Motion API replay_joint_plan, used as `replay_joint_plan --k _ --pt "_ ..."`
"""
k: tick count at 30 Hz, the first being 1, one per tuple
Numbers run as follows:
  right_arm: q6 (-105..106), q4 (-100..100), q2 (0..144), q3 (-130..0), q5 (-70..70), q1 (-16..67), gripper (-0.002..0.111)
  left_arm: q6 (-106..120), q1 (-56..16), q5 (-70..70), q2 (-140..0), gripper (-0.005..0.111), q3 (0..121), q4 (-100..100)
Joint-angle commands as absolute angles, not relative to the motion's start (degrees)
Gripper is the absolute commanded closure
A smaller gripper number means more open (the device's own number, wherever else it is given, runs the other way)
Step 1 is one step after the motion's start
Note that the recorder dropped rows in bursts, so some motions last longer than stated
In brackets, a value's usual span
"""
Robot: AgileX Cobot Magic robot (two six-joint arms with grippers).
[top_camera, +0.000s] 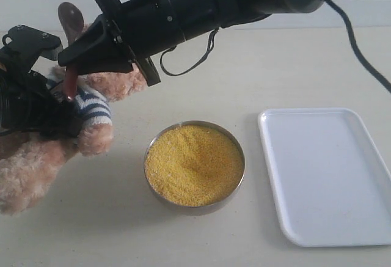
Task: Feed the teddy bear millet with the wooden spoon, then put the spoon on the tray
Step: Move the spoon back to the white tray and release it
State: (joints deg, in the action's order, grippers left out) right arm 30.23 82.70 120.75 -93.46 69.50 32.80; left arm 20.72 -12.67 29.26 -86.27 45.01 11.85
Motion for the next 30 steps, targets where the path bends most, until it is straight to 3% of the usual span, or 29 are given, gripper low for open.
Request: replay_joint_plan --k 1,9,19,30 --pt "34.1 79.9 116.3 -93.3 70.0 32.4 0.109 19.9 -12.6 28.4 -85.7 0.103 45.3 12.1" --pt "33.8 61.9 110.0 -93.3 70.0 28.5 0.109 17.4 -12.6 28.4 -85.7 0.103 45.3 11.8" --pt "7.4 10.1 105.0 -93.3 70.0 31.2 0.109 13.2 -12.6 28.4 -88.8 0.103 45.3 11.1" --pt "4.7 7.3 100.1 -84.0 66.4 23.5 0.109 9.2 -12.6 28.6 -88.8 0.103 45.3 8.0"
